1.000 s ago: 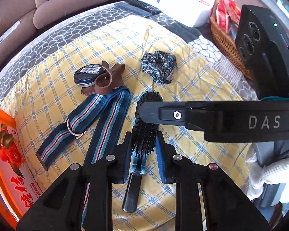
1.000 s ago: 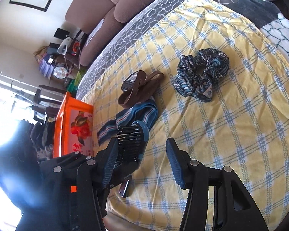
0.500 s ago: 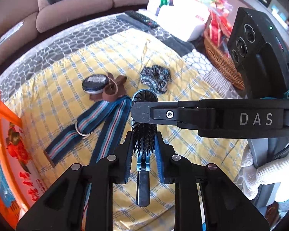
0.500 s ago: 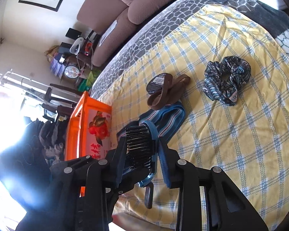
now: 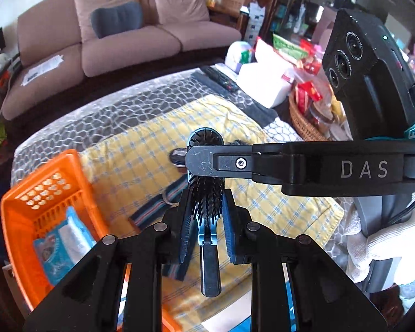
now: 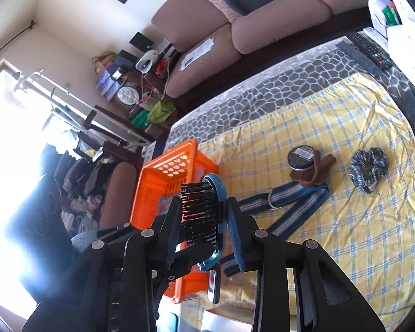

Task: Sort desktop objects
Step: 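Carry the hairbrush with the right tool over the orange basket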

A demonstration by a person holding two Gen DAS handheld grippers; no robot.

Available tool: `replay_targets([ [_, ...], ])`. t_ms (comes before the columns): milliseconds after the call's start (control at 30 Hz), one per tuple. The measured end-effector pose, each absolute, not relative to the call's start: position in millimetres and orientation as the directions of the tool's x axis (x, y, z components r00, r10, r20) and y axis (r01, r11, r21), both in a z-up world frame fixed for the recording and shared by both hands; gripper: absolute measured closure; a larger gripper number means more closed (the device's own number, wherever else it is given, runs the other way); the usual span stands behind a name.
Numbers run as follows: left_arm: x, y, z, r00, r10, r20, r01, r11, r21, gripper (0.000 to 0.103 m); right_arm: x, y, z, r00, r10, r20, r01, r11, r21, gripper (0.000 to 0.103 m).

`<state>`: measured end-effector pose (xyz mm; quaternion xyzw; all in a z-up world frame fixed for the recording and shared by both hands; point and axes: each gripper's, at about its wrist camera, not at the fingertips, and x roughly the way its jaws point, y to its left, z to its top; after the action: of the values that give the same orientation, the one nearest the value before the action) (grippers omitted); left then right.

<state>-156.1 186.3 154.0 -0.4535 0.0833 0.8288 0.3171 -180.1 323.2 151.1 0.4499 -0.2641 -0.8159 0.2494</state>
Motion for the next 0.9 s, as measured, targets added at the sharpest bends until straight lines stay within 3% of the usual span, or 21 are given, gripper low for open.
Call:
replay_targets([
  [500, -164.5, 27.3, 160.5, -0.468, 0.377, -0.799, -0.439, -0.884, -0.159, 0.083, -194.2, 163.0, 164.7, -0.360, -0.728, -0.583, 0.295, -0.682, 0.669, 0.070],
  [900, -205.2, -31.3, 97.7, -0.419, 0.401, -0.815, -0.339, -0.901, -0.269, 0.083, -231.8, 86.6, 115.1, -0.272, -0.695, -0.665, 0.299, -0.718, 0.628, 0.069],
])
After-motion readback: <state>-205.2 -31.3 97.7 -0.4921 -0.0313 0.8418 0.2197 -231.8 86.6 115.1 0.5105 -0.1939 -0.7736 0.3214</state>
